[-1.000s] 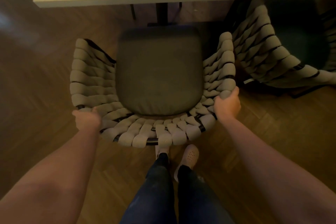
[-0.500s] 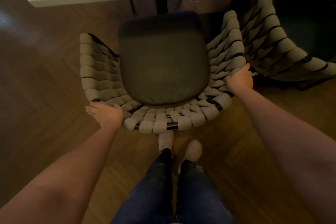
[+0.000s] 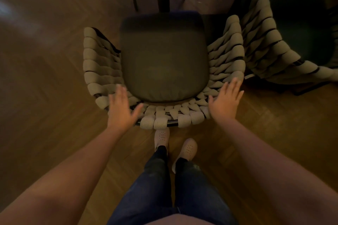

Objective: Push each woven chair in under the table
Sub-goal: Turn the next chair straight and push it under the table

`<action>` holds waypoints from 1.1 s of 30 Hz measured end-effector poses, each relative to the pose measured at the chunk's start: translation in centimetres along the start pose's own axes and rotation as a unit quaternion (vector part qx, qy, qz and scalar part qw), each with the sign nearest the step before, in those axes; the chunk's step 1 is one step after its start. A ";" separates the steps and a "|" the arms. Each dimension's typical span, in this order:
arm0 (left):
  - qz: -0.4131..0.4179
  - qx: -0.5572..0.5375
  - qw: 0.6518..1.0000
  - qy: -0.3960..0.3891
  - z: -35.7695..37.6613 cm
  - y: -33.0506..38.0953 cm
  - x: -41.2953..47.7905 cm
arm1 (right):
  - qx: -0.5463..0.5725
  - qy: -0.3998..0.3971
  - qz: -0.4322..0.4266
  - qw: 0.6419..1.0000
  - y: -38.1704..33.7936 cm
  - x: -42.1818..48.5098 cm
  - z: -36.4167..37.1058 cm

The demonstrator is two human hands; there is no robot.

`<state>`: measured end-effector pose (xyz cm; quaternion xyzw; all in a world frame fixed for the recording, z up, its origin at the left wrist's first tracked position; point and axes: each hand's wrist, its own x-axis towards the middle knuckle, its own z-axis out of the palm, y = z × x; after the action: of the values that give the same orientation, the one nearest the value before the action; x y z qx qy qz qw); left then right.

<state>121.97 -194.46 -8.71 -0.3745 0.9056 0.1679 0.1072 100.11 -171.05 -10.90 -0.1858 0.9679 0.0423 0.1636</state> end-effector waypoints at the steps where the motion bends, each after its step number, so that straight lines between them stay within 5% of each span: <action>1: 0.081 0.002 0.994 -0.078 -0.3 0.8 -0.7 | -0.025 -0.002 -0.061 0.998 -0.5 -1.2 0.3; 3: 0.223 0.103 0.945 -0.214 0.4 1.8 -1.2 | -0.029 -0.055 -0.196 0.979 -1.0 -2.8 0.5; 7: 0.330 0.243 0.888 -0.206 0.9 1.5 0.2 | -0.096 -0.191 -0.378 0.901 -0.7 -2.0 -0.6; 11: 0.356 0.283 0.857 -0.241 0.3 2.1 1.3 | -0.152 -0.187 -0.345 0.907 -1.3 -0.9 -1.1; 17: 0.351 0.297 0.858 -0.229 -1.0 2.6 4.9 | -0.164 -0.133 -0.328 0.921 -2.8 1.1 -1.6; 33: 0.404 0.304 0.840 -0.195 -3.6 6.4 15.0 | -0.140 -0.157 -0.275 0.938 -3.4 10.0 -5.4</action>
<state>106.71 -201.24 -8.81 0.1163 0.9426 -0.0183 0.3125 90.98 -178.43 -9.19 -0.4565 0.8253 0.1597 0.2914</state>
